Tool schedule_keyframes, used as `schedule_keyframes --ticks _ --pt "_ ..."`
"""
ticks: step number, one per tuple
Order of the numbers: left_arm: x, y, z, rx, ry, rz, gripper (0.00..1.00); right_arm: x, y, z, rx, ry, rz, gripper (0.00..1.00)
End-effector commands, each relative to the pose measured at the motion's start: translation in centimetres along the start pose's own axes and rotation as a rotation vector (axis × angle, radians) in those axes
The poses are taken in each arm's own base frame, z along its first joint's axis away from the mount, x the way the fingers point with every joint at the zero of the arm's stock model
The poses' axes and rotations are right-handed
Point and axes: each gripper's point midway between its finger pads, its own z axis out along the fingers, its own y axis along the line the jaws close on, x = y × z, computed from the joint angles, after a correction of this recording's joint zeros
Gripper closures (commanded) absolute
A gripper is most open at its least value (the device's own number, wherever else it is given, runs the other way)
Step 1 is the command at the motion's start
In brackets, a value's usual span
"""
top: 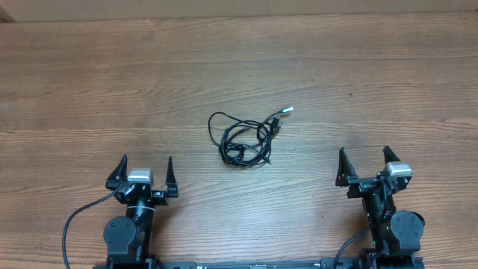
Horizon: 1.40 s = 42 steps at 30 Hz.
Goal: Untangle cables
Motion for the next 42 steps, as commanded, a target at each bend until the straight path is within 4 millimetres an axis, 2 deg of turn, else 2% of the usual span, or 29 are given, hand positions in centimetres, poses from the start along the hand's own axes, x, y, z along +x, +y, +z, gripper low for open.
schedule_keyframes --ticks 1,42 --pt "0.01 0.21 -0.03 -0.007 -0.004 -0.017 0.01 0.18 -0.05 0.01 0.000 -0.004 -0.008 0.00" --pt "-0.54 -0.53 -0.42 0.037 0.017 -0.031 0.00 0.18 -0.05 0.01 0.000 -0.004 -0.008 0.00"
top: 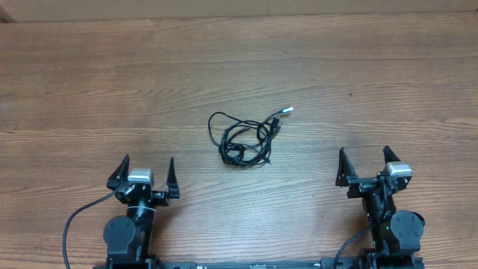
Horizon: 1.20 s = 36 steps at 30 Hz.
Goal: Untangle cables
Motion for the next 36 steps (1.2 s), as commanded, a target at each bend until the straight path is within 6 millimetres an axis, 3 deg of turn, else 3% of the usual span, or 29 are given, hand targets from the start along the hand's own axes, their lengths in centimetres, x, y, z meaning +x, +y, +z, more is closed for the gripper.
schedule_keyframes --ticks 1,21,31,36 --pt "-0.7 -0.1 -0.4 0.012 0.005 -0.012 0.00 0.2 0.0 0.0 -0.001 -0.004 -0.008 0.00" --pt "-1.4 -0.2 -1.5 0.015 0.112 -0.019 0.00 0.2 0.0 0.0 -0.001 -0.004 -0.008 0.00" --pt "-0.2 -0.2 0.2 0.025 0.307 -0.035 0.00 0.2 0.0 0.0 -0.001 -0.004 -0.008 0.00" --pt "1.0 -0.7 2.0 0.063 0.460 -0.055 0.00 0.2 0.0 0.0 -0.001 -0.004 -0.008 0.00"
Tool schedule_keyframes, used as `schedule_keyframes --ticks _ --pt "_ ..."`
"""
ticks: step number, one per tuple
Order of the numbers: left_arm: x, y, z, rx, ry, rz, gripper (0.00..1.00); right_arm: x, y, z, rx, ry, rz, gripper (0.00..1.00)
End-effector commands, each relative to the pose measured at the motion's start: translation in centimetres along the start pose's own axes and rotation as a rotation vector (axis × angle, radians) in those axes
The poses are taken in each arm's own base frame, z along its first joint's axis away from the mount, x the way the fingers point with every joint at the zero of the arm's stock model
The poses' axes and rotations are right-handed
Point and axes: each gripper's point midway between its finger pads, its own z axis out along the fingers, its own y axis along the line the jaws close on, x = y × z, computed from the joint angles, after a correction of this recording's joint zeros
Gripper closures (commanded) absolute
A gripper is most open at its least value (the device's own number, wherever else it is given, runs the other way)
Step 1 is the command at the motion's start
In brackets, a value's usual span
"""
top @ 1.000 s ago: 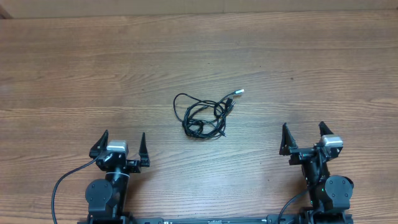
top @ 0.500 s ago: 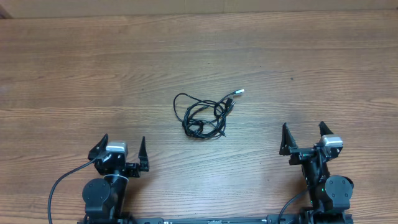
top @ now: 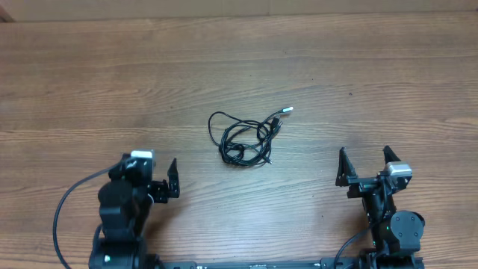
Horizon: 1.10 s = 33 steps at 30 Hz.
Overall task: Untangle cables
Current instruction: 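Move the left gripper forward over the tangled black cable bundle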
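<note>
A tangle of thin black cables [top: 243, 138] lies on the wooden table [top: 358, 67] near its middle, with a small silver plug [top: 288, 110] sticking out at its upper right. My left gripper [top: 148, 177] stands open at the lower left, well short of the tangle; its arm partly covers the left finger. My right gripper [top: 364, 166] is open at the lower right, empty, also well away from the cables.
A black supply cable [top: 63, 217] loops off the left arm toward the front edge. Both arm bases sit at the table's front edge.
The left arm has risen or pitched, so its wrist now looms larger and sits a little higher in the overhead view. The cables and the right arm are unchanged.
At the two earlier moments both grippers stood open at the front of the table with the tangle lying untouched in the middle. Now only the left arm has shifted; the tangle keeps the same shape and place.
</note>
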Motion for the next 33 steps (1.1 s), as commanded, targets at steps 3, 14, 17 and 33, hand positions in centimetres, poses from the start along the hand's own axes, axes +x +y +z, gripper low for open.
schedule_keyframes --ticks 3,14,17,33 --pt "-0.5 -0.2 1.6 0.032 0.139 -0.029 0.00 0.2 -0.1 0.0 -0.001 -0.002 -0.008 0.00" --pt "1.8 -2.3 5.6 0.100 0.462 0.000 0.00 0.2 0.0 0.0 -0.001 -0.002 -0.008 0.00" --pt "2.6 -3.6 6.4 0.121 0.527 0.044 0.00 0.2 -0.1 0.0 -0.001 -0.002 -0.008 0.00" --pt "3.0 -7.2 6.5 0.207 0.537 0.107 0.00 0.2 0.0 0.0 -0.001 -0.002 -0.008 0.00"
